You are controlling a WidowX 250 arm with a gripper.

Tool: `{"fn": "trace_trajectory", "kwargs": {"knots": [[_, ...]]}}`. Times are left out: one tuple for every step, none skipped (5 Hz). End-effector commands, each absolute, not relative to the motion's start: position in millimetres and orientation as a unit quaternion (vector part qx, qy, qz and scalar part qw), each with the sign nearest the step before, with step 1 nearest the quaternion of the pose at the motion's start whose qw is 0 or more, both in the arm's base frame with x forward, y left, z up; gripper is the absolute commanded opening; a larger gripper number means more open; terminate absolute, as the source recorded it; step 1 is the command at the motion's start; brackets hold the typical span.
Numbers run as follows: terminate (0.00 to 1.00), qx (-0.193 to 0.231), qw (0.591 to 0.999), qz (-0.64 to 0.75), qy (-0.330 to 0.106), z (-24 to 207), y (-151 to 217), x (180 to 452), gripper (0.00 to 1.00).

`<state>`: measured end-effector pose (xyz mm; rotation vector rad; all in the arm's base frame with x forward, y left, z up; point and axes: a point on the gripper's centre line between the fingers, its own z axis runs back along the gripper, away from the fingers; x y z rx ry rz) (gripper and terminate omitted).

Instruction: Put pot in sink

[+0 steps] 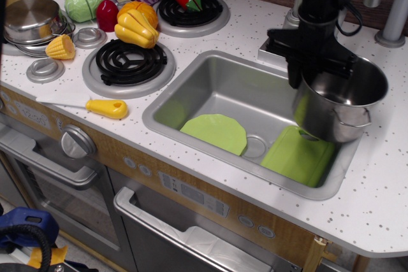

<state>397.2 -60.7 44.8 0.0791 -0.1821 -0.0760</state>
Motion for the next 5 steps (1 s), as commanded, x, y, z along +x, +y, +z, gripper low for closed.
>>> {"fn": "trace_trajectory", "kwargs": {"knots": [[0.00,0.084,0.985,-0.078,-0.128,100,-20,392,0.00],[0.00,0.094,0.976,-0.124,-0.151,75,-6,389,0.00],[0.00,0.075,0.973,-0.132,-0.176,52,-4,391,0.00],[0.00,0.052,0.972,-0.132,-0.187,41,-10,394,1.00],[0.00,0.023,0.968,-0.108,-0.224,31,-19,398,1.00]]}}
